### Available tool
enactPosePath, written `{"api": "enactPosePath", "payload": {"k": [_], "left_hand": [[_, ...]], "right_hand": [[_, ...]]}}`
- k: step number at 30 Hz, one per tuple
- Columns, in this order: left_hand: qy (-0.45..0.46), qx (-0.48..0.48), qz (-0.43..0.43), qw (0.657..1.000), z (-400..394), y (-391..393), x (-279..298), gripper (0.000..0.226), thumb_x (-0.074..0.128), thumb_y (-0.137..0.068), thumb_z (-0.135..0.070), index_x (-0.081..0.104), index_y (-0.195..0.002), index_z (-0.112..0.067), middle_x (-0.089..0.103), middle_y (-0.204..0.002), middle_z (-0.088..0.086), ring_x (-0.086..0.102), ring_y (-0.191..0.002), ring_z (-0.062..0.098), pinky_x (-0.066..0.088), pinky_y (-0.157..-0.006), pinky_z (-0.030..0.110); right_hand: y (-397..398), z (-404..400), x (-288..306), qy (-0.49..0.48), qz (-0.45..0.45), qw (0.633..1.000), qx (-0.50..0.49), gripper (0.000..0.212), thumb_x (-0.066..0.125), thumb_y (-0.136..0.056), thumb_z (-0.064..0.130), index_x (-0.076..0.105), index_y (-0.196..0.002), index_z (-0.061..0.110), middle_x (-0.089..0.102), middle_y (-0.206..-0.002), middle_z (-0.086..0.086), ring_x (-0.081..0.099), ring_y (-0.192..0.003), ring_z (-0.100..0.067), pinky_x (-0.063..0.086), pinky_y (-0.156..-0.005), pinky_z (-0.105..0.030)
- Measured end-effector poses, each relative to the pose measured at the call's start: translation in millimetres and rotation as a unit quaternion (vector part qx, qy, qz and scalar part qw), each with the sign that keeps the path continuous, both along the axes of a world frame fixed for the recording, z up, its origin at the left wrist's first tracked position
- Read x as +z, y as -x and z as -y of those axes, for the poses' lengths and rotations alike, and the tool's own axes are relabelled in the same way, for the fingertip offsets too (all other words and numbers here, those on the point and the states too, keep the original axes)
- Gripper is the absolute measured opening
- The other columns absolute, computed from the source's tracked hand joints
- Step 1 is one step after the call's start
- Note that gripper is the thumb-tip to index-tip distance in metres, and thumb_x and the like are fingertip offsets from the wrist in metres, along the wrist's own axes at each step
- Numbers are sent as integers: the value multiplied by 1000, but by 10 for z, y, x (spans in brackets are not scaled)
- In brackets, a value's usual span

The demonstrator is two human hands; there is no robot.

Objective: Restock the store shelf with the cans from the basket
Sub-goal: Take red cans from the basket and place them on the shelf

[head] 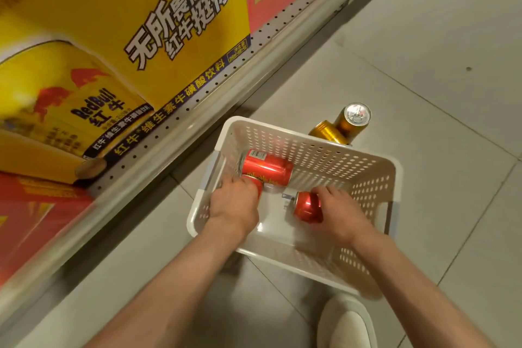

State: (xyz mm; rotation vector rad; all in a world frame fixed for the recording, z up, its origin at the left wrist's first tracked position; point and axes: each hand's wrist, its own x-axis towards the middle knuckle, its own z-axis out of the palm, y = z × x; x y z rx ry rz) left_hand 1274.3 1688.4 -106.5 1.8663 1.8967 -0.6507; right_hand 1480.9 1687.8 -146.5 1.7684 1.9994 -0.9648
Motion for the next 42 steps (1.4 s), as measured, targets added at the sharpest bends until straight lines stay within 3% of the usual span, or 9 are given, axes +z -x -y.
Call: {"api": "enactPosePath", "payload": {"k": [4,9,15,18,22,26,31,36,42], "left_hand": [[-17,6,63,998,36,62,-19,44,64,-90,-25,52,-131,-15,57,-133,9,56,-121,33,50,-95,45],[12,83,165,983,76,109,-24,64,73,-86,-29,45,-142,-21,41,-146,4,58,-121,35,46,-106,48],[20,80,69,994,-4,-29,-142,78,74,-83,-54,41,-138,-9,47,-137,15,54,-123,32,47,-101,43],[19,76,39,996,-30,-127,-195,75,74,-84,-54,36,-132,-11,53,-131,16,59,-118,31,50,-96,41],[47,162,106,980,-45,-80,-344,81,78,-82,-45,25,-135,-15,62,-127,16,65,-114,35,50,-96,43],[50,215,140,965,-53,-1,-398,86,83,-76,-44,36,-139,-10,58,-133,13,60,-121,34,48,-103,44],[59,239,211,946,-27,32,-354,80,87,-69,-41,44,-133,-20,63,-124,5,64,-109,25,53,-98,42],[32,246,322,914,8,96,-98,74,88,-70,-37,36,-123,-33,61,-113,-6,64,-103,18,54,-95,40],[-24,260,446,856,-2,189,301,78,89,-68,-37,37,-126,-43,66,-110,-16,69,-97,4,57,-91,33]], "right_hand": [[2,0,-50,-14,30,999,3,58,74,-86,37,48,-134,19,52,-144,-7,47,-131,-29,42,-106,-42],[-6,29,-63,-13,25,999,-15,60,74,-84,36,48,-135,17,54,-144,-8,48,-131,-30,42,-106,-42],[-3,13,-75,0,32,999,-20,65,73,-86,41,49,-141,15,49,-146,-10,44,-134,-31,39,-112,-41],[11,14,-89,20,19,999,-29,69,76,-85,40,46,-141,13,47,-145,-12,46,-132,-32,40,-110,-41],[58,58,-104,56,25,998,-14,78,82,-77,37,42,-140,16,51,-140,-9,54,-125,-31,46,-103,-40],[71,62,-102,50,31,998,2,69,80,-77,37,47,-135,17,56,-135,-8,57,-121,-31,48,-99,-39],[51,23,23,42,-66,994,-76,71,84,-72,30,47,-132,19,61,-125,-5,62,-109,-26,51,-94,-36],[22,17,316,18,-193,968,-158,76,86,-71,31,44,-134,24,61,-118,2,63,-100,-15,57,-90,-36],[-6,76,686,0,-321,910,-263,62,85,-77,28,48,-127,32,63,-114,14,65,-99,-6,50,-73,-16]]}}
